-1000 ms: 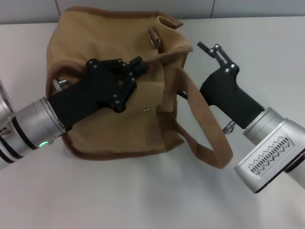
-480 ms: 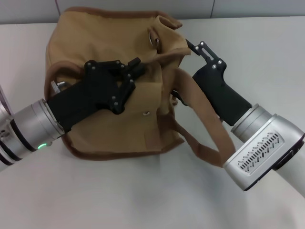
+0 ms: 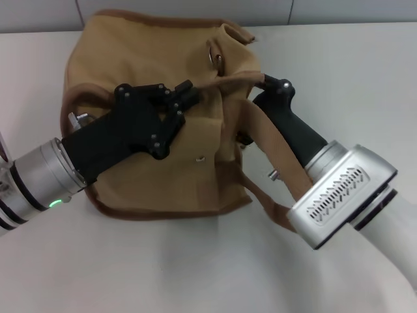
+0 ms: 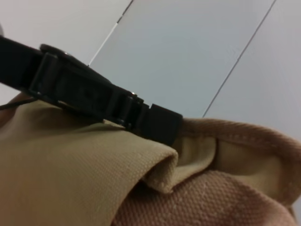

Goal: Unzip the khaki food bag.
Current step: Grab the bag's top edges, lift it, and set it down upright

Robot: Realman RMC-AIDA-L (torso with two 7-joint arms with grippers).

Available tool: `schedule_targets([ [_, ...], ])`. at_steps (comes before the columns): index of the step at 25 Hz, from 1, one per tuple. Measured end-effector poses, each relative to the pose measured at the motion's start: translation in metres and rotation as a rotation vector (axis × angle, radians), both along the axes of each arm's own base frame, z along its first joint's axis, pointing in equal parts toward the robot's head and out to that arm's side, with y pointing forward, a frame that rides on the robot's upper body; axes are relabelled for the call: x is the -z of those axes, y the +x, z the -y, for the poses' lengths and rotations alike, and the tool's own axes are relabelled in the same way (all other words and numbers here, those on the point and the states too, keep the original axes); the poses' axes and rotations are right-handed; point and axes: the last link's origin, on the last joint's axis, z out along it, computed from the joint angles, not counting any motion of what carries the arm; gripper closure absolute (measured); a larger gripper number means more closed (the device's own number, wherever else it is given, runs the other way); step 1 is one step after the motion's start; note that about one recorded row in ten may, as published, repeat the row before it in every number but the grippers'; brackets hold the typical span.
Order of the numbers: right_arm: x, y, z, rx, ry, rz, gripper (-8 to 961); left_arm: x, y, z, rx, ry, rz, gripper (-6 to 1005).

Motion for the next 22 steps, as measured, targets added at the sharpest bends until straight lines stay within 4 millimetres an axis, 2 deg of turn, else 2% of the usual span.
schedule_targets([
  [10, 0.008, -0.004, 0.003, 0.004, -0.044, 0.004, 839, -0.001, 0.0, 0.002, 0.003, 0.0, 0.008, 947],
  [15, 0.008, -0.003, 0.004, 0.012, -0.049, -0.001, 875, -0.002, -0.001, 0.002, 0.002, 0.003, 0.012, 947],
  [22, 0.007, -0.002, 0.004, 0.034, -0.049, -0.024, 925, -0.012, 0.006, 0.007, 0.028, 0.029, 0.113, 946],
])
